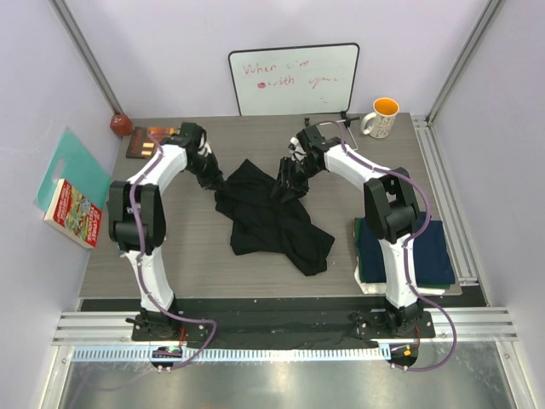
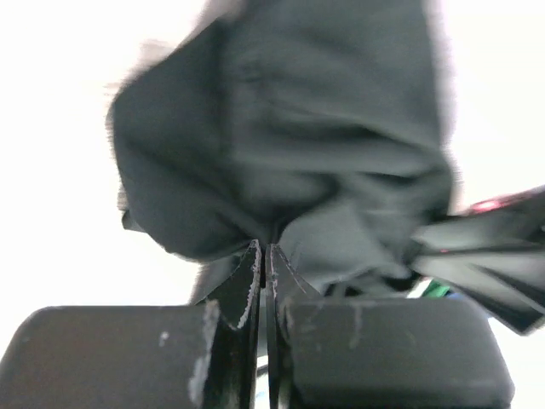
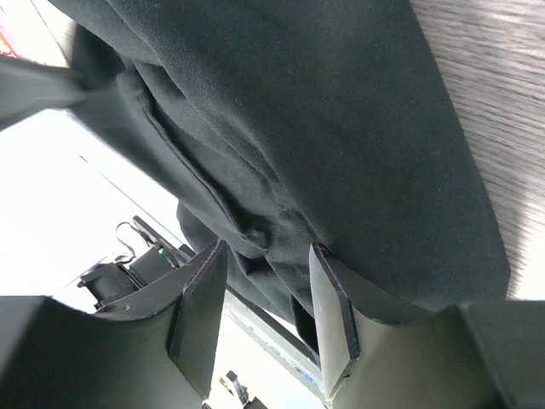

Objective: Fold and stack the t-shirts

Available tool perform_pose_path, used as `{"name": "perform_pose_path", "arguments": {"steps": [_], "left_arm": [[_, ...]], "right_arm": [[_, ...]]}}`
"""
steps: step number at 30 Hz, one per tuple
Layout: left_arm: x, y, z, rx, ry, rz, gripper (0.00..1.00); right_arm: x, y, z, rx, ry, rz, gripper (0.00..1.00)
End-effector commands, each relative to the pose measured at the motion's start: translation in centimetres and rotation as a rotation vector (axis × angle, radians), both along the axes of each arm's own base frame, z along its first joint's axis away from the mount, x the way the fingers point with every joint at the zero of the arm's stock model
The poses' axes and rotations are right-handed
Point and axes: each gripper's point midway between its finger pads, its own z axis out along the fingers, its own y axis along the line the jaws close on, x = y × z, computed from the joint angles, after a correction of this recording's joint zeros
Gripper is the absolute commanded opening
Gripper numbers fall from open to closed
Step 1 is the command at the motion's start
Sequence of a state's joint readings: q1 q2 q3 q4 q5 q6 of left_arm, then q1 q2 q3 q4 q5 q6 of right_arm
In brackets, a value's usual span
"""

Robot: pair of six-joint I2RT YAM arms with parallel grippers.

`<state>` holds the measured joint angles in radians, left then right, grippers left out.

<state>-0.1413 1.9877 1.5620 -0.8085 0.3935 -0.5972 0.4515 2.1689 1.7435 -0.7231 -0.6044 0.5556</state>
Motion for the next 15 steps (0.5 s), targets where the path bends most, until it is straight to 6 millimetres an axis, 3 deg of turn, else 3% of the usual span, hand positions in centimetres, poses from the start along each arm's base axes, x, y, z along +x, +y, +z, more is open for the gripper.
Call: {"name": "perform_pose_path", "arguments": {"steps": [1, 5, 9, 13, 15], "left_arm": [[4.8, 0.7, 9.6, -0.031, -0.317, 0.145, 0.00], [6.4, 0.6, 16.6, -0.079, -0.470, 0.194, 0.00], [6.2, 0.3, 22.4, -0.129, -0.582, 0.197, 0.00], [5.7, 0.7, 27.4, -0.153, -0.688, 0.225, 0.00], [5.4, 0.6, 28.9, -0.175, -0.715, 0.235, 0.00]], "right_arm": [[1.0, 0.2, 2.1, 0.024, -0.047, -0.017, 0.49], [1.5, -1.1, 2.1, -0.004, -0.056, -0.045, 0.48], [2.8, -3.0, 3.4, -0.026, -0.102, -0.103, 0.48], [5.0, -5.8, 5.0, -0.061, -0.162, -0.204, 0.48], [6.1, -7.4, 5.7, -0.068, -0.182, -0.252, 0.48]]}}
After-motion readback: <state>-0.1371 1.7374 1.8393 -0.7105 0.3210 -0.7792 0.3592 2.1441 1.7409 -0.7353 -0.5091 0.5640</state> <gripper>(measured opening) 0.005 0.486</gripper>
